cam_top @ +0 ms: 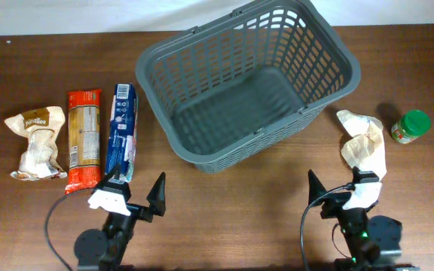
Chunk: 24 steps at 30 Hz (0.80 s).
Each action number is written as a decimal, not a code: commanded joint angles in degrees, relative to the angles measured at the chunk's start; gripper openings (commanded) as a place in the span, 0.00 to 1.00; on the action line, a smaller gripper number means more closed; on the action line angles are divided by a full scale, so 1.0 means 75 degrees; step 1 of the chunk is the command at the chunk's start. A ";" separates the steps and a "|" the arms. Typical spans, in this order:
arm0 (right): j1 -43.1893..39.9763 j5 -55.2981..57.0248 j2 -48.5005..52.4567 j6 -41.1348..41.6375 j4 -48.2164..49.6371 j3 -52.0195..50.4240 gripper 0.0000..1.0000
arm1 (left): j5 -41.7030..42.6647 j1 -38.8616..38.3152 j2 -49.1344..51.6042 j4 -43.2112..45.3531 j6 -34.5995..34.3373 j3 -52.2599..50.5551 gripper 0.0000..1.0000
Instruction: Pack container
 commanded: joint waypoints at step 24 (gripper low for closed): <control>-0.0055 -0.0854 0.8209 -0.0323 -0.6621 1.2001 0.48 | 0.0799 0.0026 0.9658 -0.6714 0.1262 1.2983 0.91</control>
